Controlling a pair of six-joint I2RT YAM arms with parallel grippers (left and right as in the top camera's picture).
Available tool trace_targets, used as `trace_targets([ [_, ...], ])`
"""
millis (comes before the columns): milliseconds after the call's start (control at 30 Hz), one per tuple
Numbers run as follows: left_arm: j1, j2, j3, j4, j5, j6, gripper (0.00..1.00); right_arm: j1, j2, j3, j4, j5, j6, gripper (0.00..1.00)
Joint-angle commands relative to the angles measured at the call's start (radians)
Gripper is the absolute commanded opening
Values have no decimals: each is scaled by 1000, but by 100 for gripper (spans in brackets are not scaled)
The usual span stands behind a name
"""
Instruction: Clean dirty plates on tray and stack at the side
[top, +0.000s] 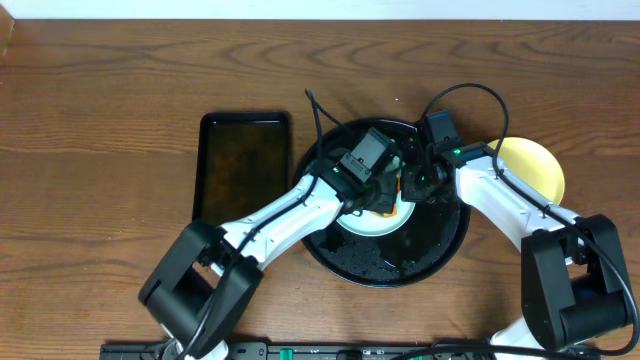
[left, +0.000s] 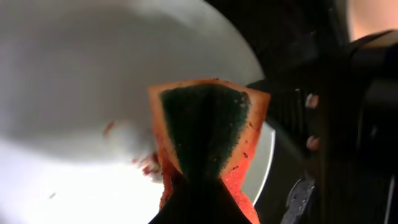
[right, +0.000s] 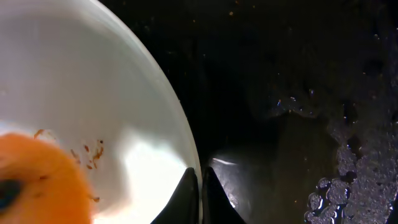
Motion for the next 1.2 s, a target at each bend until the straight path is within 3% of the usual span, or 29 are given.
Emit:
trace_targets([
  [0,-2,43,-1,30,51,-50,8,15,-2,-8,-5,24,-1,1],
  [200,-2,95,-1,88,87,-62,8,15,-2,-8,-5,24,-1,1],
  [467,43,117,-1,43,-74,-61,8,15,-2,-8,-25,24,-2,1],
  [700,144,115,-1,-28,-127,-10,8,15,-2,-8,-27,24,-2,1],
  [1000,151,-119,-1,-192,-119,45,8,15,-2,-8,-27,32,-2,1],
  [1033,151,-145,-1,-210,-139,45,8,15,-2,-8,-27,32,-2,3],
  [1100,151,-202,-1,-269,-230,45,8,15,-2,-8,-27,31,-1,16],
  [1167,154,-230,-1,-315,-327,45,8,15,-2,-8,-27,18,-1,17],
])
